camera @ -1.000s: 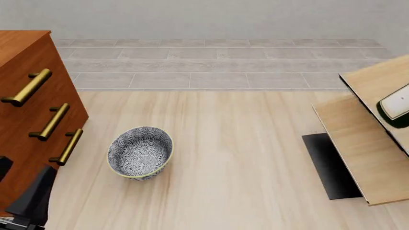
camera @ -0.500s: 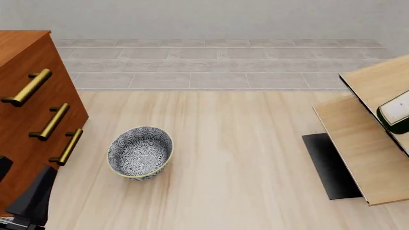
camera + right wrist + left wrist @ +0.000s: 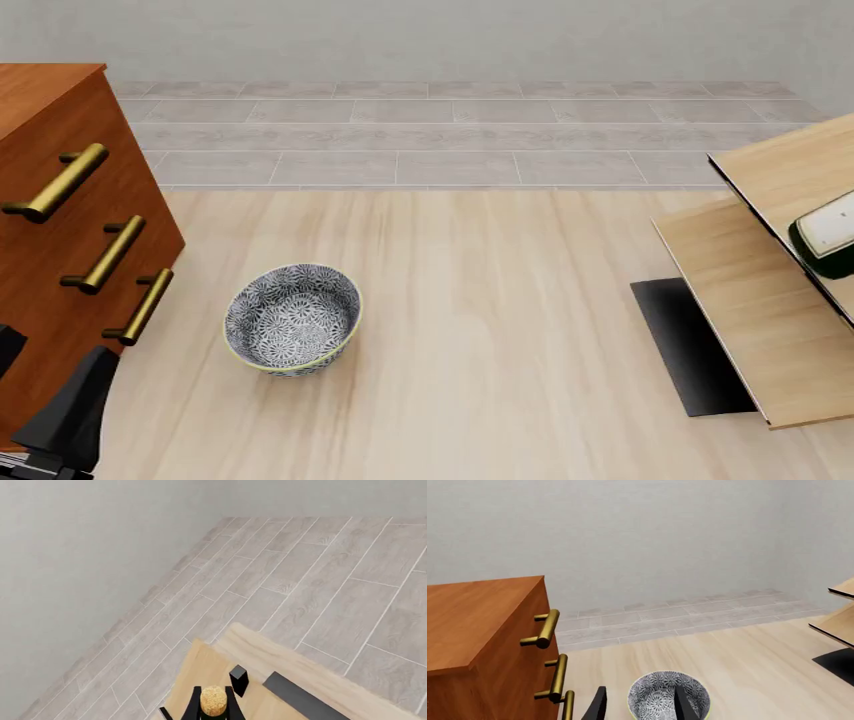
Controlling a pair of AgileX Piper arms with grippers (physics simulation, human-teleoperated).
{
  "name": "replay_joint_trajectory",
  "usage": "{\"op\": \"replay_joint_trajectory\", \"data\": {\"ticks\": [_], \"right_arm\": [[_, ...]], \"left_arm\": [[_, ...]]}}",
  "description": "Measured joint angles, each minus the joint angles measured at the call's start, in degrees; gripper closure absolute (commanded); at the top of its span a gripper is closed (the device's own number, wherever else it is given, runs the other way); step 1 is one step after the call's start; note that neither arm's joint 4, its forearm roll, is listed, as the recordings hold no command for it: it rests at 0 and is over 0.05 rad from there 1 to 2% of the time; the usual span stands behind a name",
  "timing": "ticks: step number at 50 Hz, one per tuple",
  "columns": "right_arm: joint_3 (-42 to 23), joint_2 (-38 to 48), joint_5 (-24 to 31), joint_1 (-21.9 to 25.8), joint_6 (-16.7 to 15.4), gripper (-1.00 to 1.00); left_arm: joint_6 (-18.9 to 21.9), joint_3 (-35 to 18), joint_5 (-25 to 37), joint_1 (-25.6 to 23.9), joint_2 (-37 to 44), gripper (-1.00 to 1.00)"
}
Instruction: Put the wine bottle on the wine rack.
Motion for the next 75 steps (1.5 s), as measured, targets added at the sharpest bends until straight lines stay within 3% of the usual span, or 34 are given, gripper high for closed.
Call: {"op": "replay_joint_trajectory", "data": {"ticks": [36,75], "right_arm": [[2.5,4.4,-6.5,-5.9,-0.5,1.0],[3.1,11.4,-8.6,-10.1,-1.4,1.0]], "left_arm": [[0.6,-0.2,0.4,-0.4,0.0,-1.0],[0.8,0.3,0.2,-0.2,0.0,-1.0]]}}
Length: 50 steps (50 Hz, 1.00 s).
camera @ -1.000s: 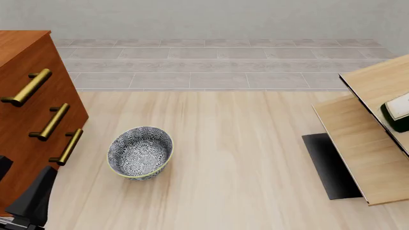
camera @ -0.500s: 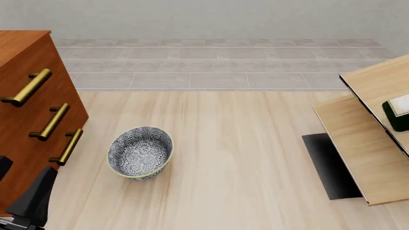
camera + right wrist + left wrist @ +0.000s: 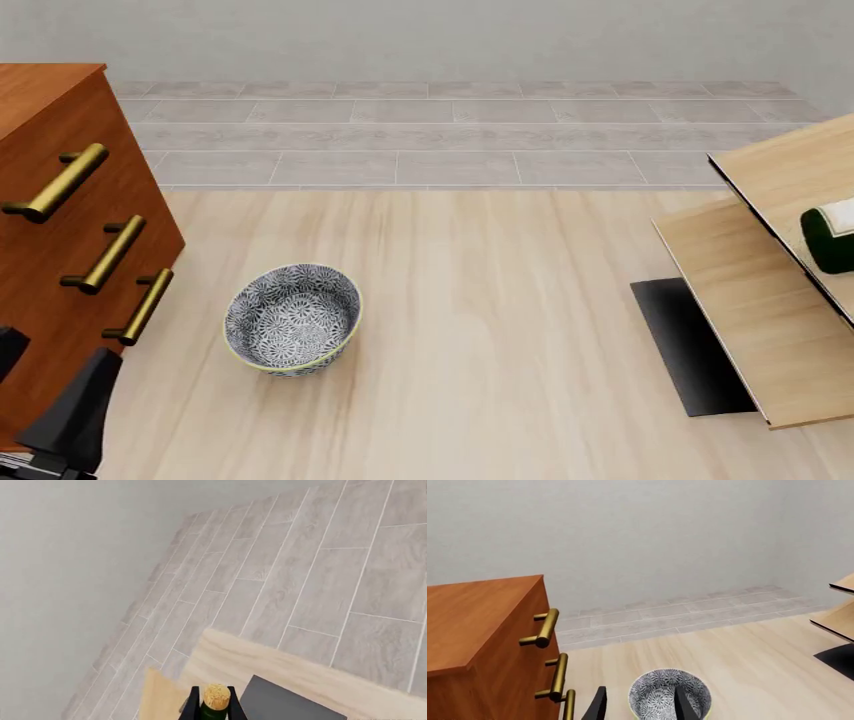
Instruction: Put the wine bottle on the wine rack.
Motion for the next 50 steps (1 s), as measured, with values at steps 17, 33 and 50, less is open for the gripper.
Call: {"op": "replay_joint_trajectory", "data": {"ticks": [17,33,50], "right_arm": [[0.5,0.7,-0.6,0.1,0.2,1.0],[2.5,0.5,-0.8,1.7,2.1,-1.0],[2.9,0.0,-0.4,2.8,3.1,-1.0]], "left_arm": [[0.0,0.5,-0.5,0.2,0.0,-1.0],[0.2,0.0,0.1,0.2,0.0,-1.0],[0.3,-0.2,0.1,0.3,0.0,-1.0]]}}
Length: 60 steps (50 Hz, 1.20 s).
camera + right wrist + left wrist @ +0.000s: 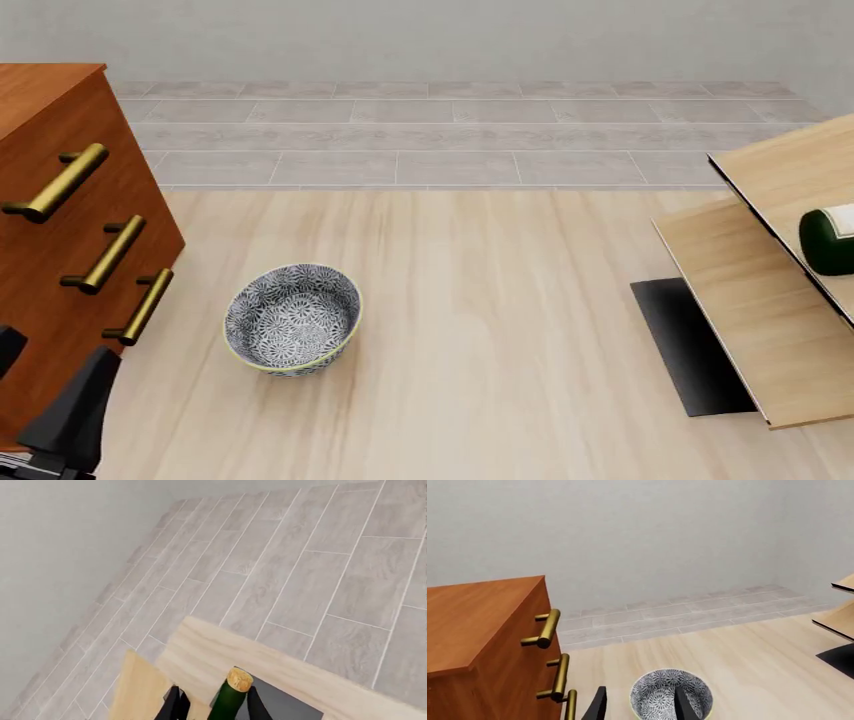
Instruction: Put the wine bottle on the wine rack.
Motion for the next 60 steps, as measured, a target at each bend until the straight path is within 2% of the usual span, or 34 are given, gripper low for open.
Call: {"op": "replay_joint_trajectory", "data": {"ticks": [22,60], "right_arm": [[-1.3,-0.2,1.4,-3.4,0.5,-1.0],[-5.9,-3.4,5.9,-5.1,2.0,-1.0]], "left_arm": [[-0.2,0.2,-0.5,-0.1,0.0,-1.0],[-0.3,-0.5,-0.2,-0.1,0.0,-1.0]]}}
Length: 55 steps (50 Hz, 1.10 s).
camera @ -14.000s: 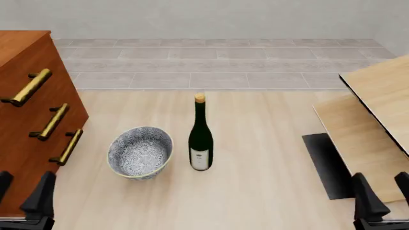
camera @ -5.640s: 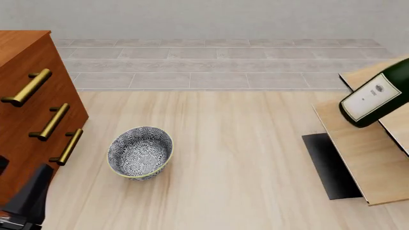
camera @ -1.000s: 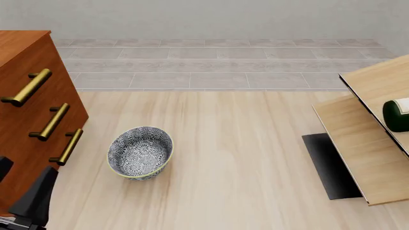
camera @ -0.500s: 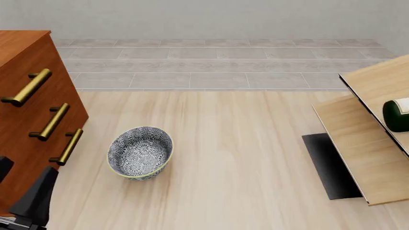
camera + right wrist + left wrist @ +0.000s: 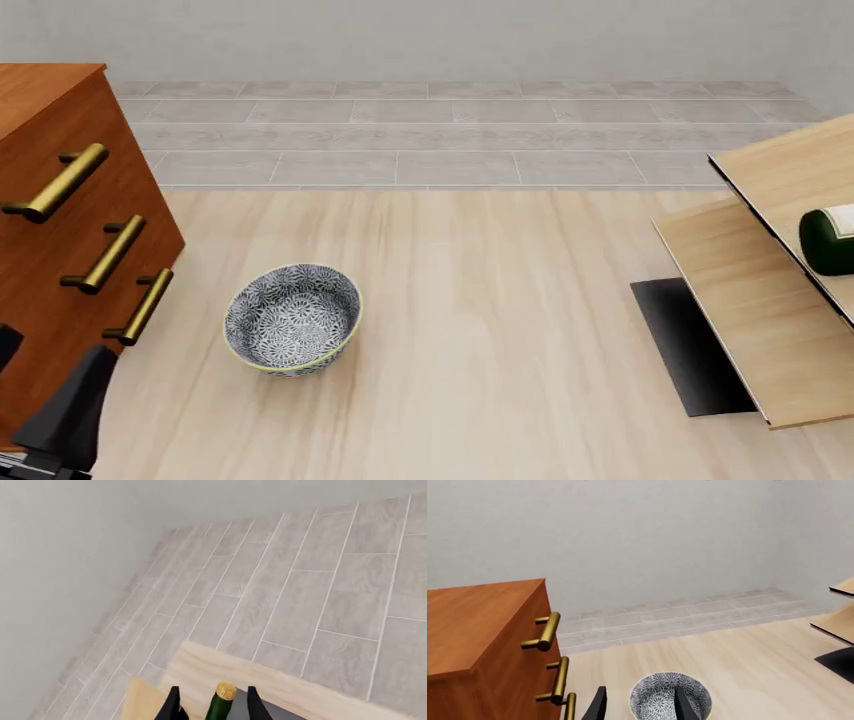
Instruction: Put the wine bottle on the wine rack.
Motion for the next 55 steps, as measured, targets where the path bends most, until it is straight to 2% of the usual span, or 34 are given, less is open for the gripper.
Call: {"op": "replay_joint_trajectory", "data": {"ticks": [20,35,48,55], "right_arm": [[-6.1,-4.4,5.0,0.5,0.4,-1.0],[-8.0,-8.7,7.4,3.8,-0.4,-1.0],[-8.1,-12.5,8.2,10.3,-4.2,-1.0],[-7.5,-14.2,8.1,14.4,-7.3,-1.0]], "left_arm": [[0.1,-0.5,0.3,0.2,0.0,-1.0],[0.3,-1.5,1.1,0.3,0.0,-1.0],[0.6,-1.4,1.0,0.3,0.0,-1.0],[0.8,-1.4,1.0,0.2,0.0,-1.0]]}}
